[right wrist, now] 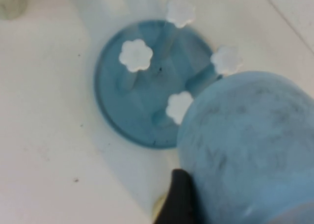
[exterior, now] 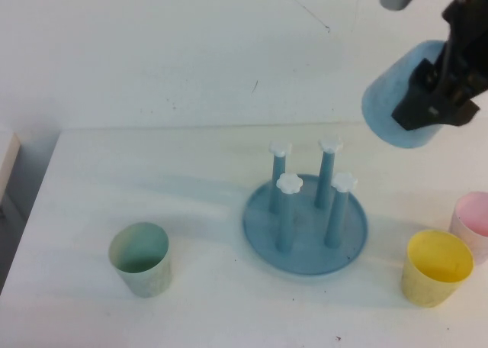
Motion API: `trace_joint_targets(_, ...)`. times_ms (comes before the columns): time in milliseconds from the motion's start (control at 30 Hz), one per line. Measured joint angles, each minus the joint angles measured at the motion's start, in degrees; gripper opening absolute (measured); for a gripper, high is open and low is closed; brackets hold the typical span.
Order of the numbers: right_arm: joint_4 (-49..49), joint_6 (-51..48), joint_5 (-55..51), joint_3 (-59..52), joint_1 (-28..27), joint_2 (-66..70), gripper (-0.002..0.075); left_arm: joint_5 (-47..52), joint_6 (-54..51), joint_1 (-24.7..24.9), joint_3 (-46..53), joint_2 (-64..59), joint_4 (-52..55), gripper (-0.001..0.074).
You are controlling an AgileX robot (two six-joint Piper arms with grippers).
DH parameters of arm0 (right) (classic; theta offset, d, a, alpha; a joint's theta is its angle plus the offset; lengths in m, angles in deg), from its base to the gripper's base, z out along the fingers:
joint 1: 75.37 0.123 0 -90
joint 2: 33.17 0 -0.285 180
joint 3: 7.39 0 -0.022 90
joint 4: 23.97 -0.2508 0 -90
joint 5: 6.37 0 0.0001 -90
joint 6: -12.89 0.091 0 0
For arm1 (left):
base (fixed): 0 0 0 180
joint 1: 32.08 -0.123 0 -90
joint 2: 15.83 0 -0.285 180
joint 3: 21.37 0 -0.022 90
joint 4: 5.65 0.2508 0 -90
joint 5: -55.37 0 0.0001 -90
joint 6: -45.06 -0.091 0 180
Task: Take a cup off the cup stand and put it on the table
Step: Hand over the cup
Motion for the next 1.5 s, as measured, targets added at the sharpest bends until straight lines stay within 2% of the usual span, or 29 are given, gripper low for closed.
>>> trace_joint_targets(133,-7.4,-0.6,0.0,-9.7,-4.6,-4.1,0.0601,0.0,-0.1,0.0,0.0,0.0,0.0,-0.0003)
trace_joint_targets(300,-32.0,-12.4,1.2,-28.2,-12.2,-4.9,0.0601,0.0,-0.1,0.0,0.0,0.0,0.0,-0.0004)
trace_joint_targets(433,-49.0,-21.7,5.6,-39.9,-15.7,-4.0,0.0601,0.0,-0.1,0.0,0.0,0.0,0.0,-0.0004)
trace_joint_targets(600,-67.8,-27.7,4.7,-44.8,-20.5,0.1,0.0601,0.0,-0.1,0.0,0.0,0.0,0.0,-0.0003)
trace_joint_targets(733,-80.1,-29.8,3.8,-44.9,-22.0,4.8,0.0601,0.0,-0.1,0.0,0.0,0.0,0.0,-0.0004)
trace_joint_targets(900,-87.7,-25.2,4.0,-45.0,-22.0,10.4,0.0601,0.0,-0.1,0.0,0.0,0.0,0.0,-0.0003)
trace_joint_targets(1033,-92.0,-12.8,4.3,-45.0,-22.0,11.1,0.0601,0.0,-0.1,0.0,0.0,0.0,0.0,-0.0004)
trace_joint_targets(1200,-92.7,2.1,4.3,-44.7,-22.0,10.9,0.0601,0.0,0.0,0.0,0.0,0.0,0.0,-0.0004)
trace_joint_targets(1500,-92.9,9.0,4.3,-43.9,-22.0,8.7,0.0601,0.0,0.1,0.0,0.0,0.0,0.0,-0.0003)
